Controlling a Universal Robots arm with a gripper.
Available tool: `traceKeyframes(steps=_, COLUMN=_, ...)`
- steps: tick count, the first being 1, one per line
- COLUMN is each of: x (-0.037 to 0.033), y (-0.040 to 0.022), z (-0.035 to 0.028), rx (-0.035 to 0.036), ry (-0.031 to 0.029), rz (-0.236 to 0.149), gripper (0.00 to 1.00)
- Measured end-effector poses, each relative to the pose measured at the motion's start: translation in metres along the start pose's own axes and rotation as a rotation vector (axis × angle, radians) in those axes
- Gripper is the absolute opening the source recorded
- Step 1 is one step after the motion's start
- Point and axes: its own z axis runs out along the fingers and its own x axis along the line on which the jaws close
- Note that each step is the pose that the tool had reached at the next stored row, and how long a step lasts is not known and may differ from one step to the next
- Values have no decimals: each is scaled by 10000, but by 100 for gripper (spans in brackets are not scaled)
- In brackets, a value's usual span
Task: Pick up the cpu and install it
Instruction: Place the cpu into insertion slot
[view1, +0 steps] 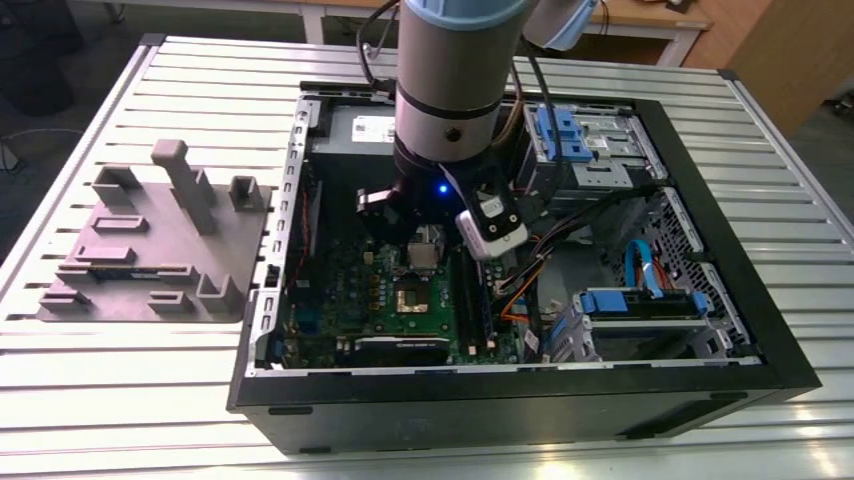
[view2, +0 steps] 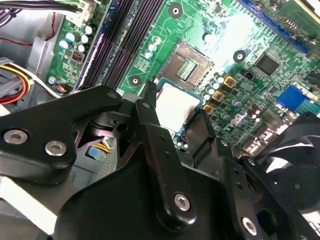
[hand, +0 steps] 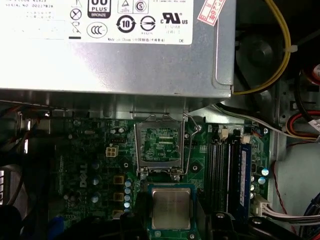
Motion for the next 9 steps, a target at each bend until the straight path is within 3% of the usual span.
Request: traceKeyframes(steps=9, x=-1, y=0, z=3, rx=-6, ry=-1, rz=-1, gripper=47)
